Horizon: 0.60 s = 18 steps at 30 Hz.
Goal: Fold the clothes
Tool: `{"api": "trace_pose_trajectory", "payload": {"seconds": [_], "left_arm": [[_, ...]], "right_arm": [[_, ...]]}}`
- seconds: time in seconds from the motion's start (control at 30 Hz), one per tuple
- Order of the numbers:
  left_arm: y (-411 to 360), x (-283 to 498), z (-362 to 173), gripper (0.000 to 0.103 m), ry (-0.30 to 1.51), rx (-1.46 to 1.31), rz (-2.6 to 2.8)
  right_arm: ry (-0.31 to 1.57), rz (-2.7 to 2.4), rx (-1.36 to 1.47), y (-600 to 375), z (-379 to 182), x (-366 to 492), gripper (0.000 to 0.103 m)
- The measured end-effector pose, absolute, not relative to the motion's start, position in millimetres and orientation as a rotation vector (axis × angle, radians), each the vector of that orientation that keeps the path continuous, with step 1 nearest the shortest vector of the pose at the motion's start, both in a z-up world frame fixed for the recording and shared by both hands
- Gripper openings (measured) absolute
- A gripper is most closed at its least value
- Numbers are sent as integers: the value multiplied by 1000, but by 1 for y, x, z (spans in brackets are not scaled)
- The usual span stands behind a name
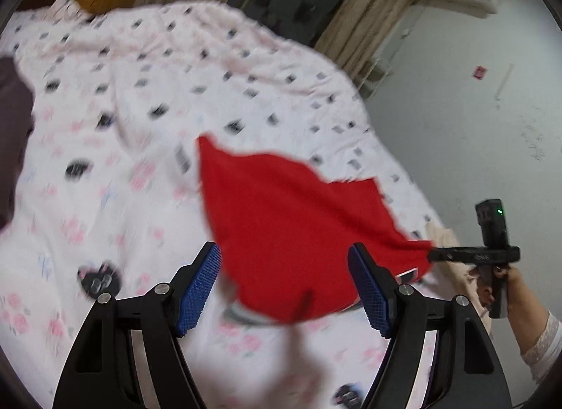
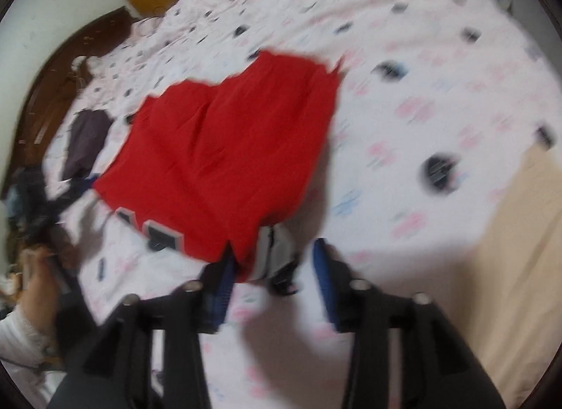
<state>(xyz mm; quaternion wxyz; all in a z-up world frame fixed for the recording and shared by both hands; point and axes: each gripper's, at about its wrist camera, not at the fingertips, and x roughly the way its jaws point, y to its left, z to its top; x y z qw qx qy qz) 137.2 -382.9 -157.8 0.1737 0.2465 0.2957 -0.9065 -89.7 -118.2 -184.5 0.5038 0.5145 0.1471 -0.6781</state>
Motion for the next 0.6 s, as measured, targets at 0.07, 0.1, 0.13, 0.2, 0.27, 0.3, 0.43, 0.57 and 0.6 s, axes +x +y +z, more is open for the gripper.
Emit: {"api": "trace_pose_trajectory", "payload": {"seconds": [0.07,0.1,0.13,0.2,0.27,0.3,0.43,0.57,0.6], "left_arm": [[-377,125,-150,70,803,709,-2611],[-373,114,-151,70,780,753,-2623],[-371,105,-155,70,758,793,-2622],[-368,86,-167,70,726,885,-2612],[-367,76,-182,70,732,950,-2580],[-367,74,-186,70,729,964,-2569],[-369,73,-193,70,742,965,-2551],[-366,75,-197,70,737,962,-2551],[-365,76,-198,70,729,960,-2552]], "right_arm": [[338,-1673,1196,-127,-168,-94,49],[326,-1687,1173,-133,-160,-96,49],[313,-1700,1150,-138,-152,-98,49],[289,-1727,1102,-149,-135,-101,49],[265,-1753,1055,-160,-118,-105,49],[270,-1723,1049,-174,-116,-102,49],[387,-1556,1108,-228,-140,-83,48],[512,-1453,1169,-268,-172,-69,48],[533,-1444,1178,-273,-178,-66,48]]}}
